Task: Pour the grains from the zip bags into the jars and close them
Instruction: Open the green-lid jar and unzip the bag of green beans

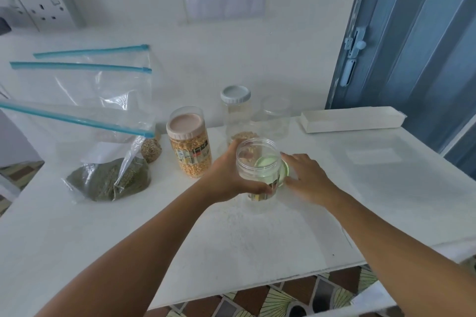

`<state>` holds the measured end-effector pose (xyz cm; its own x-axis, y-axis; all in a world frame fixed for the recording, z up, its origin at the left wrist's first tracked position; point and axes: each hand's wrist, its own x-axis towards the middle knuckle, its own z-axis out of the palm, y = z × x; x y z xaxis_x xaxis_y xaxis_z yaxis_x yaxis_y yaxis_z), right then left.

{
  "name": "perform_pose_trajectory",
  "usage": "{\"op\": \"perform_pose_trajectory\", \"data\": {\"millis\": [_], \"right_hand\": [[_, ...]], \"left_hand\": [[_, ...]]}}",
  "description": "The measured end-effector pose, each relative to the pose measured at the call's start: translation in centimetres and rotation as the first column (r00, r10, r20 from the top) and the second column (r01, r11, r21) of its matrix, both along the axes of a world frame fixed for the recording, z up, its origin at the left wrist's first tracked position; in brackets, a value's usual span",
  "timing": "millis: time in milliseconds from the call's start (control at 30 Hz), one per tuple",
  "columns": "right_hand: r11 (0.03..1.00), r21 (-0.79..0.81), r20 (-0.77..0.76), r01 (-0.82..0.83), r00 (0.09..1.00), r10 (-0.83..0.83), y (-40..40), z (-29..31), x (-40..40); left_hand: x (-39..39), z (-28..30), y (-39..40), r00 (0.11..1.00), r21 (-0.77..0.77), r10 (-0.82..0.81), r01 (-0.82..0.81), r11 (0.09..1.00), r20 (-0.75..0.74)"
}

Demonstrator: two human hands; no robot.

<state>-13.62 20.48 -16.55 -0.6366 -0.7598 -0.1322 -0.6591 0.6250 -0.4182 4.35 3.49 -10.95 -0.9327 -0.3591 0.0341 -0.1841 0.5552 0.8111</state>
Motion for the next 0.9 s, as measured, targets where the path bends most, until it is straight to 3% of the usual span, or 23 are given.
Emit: {"op": "perform_pose_trajectory", "data": {"millis": [100, 267, 500, 600, 667, 700, 767, 800, 900], "right_hand": [[0.992, 0.040, -0.075, -0.120, 0.990, 0.123, -0.8, -1.2, -0.5], [0.971, 0.208, -0.221, -0.120, 0.961, 0.167, -0.3, -2.0, -1.5], [0.977, 0.205, -0.254, 0.051, 0.967, 0.003, 0.7, -1.5, -3.3], [0.968, 0.245, -0.294, 0.055, 0.956, 0.020, 0.5, -1.0, -3.3], [0.994, 0.103, -0.273, 0.027, 0.962, 0.002, 0.2, -0.6, -2.6], [0.997, -0.071, -0.177, 0.009, 0.984, -0.021, 0.1, 0.0, -2.0], [0.890, -0.452, 0.210, 0.065, 0.977, 0.035, 0.0, 1.6, -0.6], [0.843, -0.533, 0.343, 0.077, 0.930, 0.132, 0.1, 2.5, 0.2], [0.825, -0.562, 0.396, -0.059, 0.857, 0.330, -0.1, 4.0, 1.9]], "left_hand": [[0.0, 0.0, 0.1, 1.000, 0.002, 0.014, -0.014, 1.000, 0.006], [0.0, 0.1, 0.3, 0.999, -0.004, 0.031, -0.031, 0.999, 0.007], [-0.1, 0.1, 0.5, 1.000, 0.010, 0.028, -0.028, 1.000, -0.009], [-0.1, 0.1, 0.6, 0.999, 0.021, 0.034, -0.034, 0.999, -0.008], [-0.1, 0.2, 0.6, 0.999, 0.019, 0.036, -0.036, 0.999, -0.002], [-0.1, 0.1, 0.6, 0.999, 0.021, 0.036, -0.036, 0.999, 0.003], [-0.1, 0.2, 0.6, 0.999, 0.021, 0.038, -0.038, 0.999, 0.006], [0.0, 0.3, 0.7, 0.999, 0.017, 0.039, -0.039, 0.999, 0.004], [0.5, 0.6, 0.6, 0.998, 0.018, 0.058, -0.058, 0.998, 0.000]]}}
